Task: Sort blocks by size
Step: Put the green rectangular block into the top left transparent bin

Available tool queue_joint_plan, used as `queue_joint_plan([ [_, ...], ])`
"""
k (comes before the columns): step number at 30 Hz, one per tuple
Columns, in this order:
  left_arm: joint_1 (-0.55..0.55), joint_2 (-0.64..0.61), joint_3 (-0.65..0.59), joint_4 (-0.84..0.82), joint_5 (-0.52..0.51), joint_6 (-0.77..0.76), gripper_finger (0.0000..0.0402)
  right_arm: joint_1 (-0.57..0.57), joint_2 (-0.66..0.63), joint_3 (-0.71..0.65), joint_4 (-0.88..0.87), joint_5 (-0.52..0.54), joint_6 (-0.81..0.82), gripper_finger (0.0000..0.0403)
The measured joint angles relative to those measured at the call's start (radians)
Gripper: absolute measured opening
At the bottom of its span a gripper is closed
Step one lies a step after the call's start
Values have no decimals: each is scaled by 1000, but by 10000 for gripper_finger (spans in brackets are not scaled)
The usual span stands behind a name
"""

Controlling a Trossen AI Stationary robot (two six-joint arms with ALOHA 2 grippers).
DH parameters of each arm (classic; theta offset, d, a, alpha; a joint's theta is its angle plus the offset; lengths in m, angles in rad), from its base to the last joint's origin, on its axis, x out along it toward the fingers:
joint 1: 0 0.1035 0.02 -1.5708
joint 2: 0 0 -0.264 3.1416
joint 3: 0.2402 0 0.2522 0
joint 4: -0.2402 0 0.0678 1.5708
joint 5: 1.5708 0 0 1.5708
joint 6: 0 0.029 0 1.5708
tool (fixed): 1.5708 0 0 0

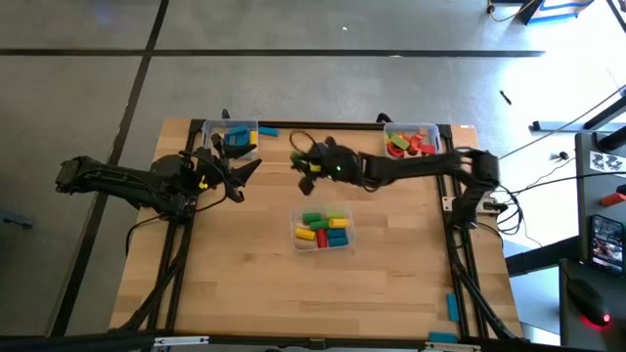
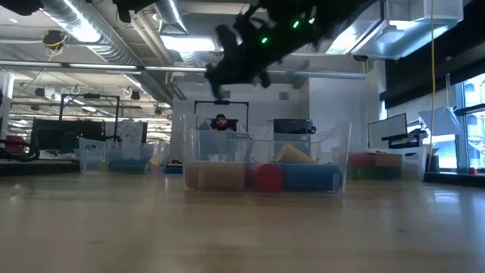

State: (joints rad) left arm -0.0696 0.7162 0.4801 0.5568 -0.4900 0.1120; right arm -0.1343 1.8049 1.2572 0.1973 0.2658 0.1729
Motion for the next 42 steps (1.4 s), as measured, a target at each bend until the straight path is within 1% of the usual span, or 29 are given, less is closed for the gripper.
queue_joint_plan([
  [4,0,0,0,1,0,0,210,-59,97,17,213,-66,-8,85],
  [6,0,0,0,1,0,0,210,-84,146,48,245,-88,-10,85],
  [9,0,1,0,1,0,0,210,-114,235,142,257,-113,-24,85],
  [16,0,3,0,2,0,5,210,-157,461,451,238,-182,-26,85],
  [25,0,3,0,1,0,7,210,-170,763,901,239,-190,-29,85],
  [29,0,3,0,0,0,15,210,-173,875,1054,238,-169,-29,85],
  [31,0,3,0,0,0,24,210,-174,914,1092,243,-151,-26,85],
  [33,0,3,0,-1,0,27,210,-176,929,1097,238,-141,-23,88],
  [35,0,5,0,0,0,27,210,-180,932,1097,224,-138,-22,100],
  [42,0,12,0,0,0,35,210,-181,932,1097,187,-128,-20,189],
])
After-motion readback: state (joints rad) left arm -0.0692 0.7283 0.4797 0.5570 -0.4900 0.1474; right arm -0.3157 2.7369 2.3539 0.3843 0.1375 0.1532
